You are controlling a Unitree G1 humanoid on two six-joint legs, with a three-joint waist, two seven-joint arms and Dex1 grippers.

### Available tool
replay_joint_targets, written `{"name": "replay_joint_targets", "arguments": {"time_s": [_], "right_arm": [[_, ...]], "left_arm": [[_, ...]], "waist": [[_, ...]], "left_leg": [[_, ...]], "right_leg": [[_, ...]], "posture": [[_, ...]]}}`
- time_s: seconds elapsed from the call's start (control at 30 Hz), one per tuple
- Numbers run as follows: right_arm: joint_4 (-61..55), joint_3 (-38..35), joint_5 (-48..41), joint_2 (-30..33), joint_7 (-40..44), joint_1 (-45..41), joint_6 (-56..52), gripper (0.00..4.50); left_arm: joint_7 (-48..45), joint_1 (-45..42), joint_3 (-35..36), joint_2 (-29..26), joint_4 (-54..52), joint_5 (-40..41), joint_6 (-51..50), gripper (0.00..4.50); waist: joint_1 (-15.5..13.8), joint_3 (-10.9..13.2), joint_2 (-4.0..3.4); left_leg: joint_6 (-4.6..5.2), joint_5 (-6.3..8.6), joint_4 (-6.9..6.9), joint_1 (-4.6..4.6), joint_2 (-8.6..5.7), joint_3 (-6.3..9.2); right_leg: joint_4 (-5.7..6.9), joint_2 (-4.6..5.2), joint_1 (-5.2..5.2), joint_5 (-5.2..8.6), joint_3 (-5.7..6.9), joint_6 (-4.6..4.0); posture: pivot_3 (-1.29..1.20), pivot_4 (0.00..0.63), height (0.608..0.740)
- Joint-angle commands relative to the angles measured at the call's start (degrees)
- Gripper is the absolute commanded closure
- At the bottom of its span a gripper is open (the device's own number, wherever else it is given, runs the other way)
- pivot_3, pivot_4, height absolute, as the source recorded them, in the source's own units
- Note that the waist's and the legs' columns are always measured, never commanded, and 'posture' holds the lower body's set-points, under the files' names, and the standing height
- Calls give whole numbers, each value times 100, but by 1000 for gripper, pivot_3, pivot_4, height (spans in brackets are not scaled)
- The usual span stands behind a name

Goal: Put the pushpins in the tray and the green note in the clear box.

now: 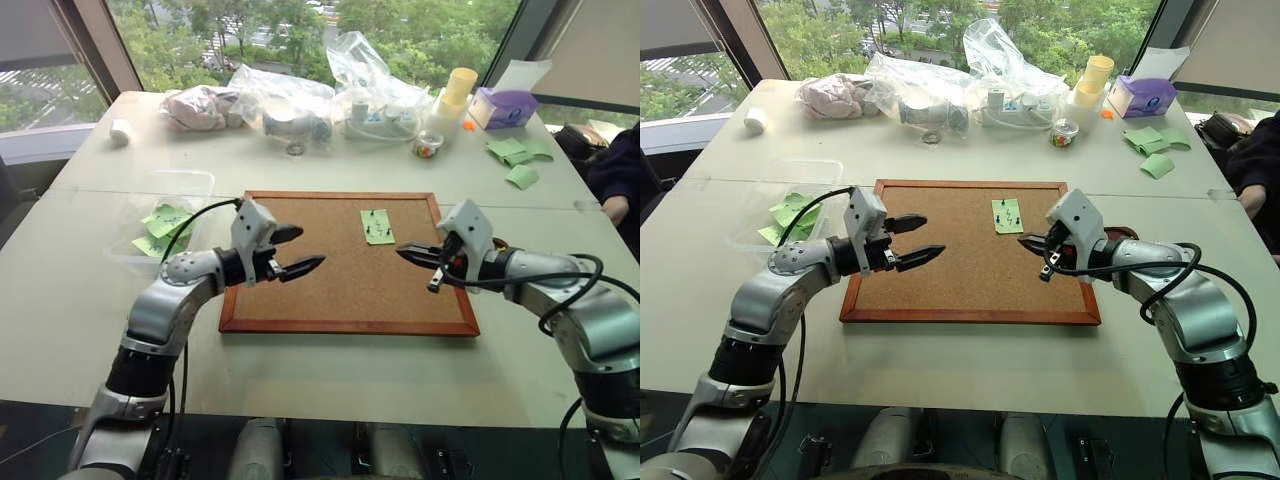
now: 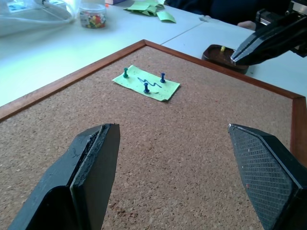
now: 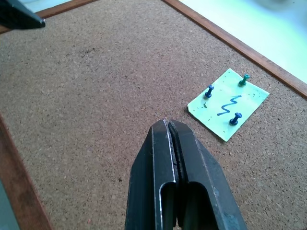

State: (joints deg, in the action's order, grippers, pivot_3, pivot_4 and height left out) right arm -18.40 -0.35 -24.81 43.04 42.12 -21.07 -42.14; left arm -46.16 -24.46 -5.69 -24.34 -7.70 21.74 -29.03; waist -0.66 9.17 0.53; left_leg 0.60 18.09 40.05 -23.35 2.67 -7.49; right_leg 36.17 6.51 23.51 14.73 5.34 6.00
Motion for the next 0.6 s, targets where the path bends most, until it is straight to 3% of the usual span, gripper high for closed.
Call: {"name": "replay_joint_targets", "arguments": {"time_s": [0.03,0.23,0.27,0.53,0.6], "right_arm": [[223,84,190,-119,-49,-326,201,4500],[1447,409,674,-787,-506,-1297,221,4500],[1649,456,752,-879,-555,-1424,250,4500],[3303,547,1169,-1646,-887,-2466,490,4500],[3685,587,1288,-1762,-890,-2649,631,3629]], "left_arm": [[10,-115,-76,98,57,-150,379,1236],[141,-389,-228,552,791,-452,918,4170],[157,-426,-248,615,917,-503,997,4420],[421,-408,-413,979,1968,-1072,1797,4420],[452,-351,-381,1040,2137,-1096,1933,4500]], "waist": [[2,0,0],[7,0,-1],[3,0,-1],[41,0,-2],[45,-1,-2]], "left_leg": [[0,0,0,0,0,0],[-2,-1,1,0,0,-5],[-2,-1,0,-1,0,-5],[-3,-2,-1,-2,0,-10],[-3,-2,-2,-3,0,-9]], "right_leg": [[0,0,-1,0,0,0],[2,-2,1,0,0,0],[1,-2,2,0,0,0],[2,-2,4,0,0,0],[3,-3,5,0,1,0]], "posture": [[0,150,740],[0,150,740],[0,150,740],[0,150,740],[0,150,740]]}}
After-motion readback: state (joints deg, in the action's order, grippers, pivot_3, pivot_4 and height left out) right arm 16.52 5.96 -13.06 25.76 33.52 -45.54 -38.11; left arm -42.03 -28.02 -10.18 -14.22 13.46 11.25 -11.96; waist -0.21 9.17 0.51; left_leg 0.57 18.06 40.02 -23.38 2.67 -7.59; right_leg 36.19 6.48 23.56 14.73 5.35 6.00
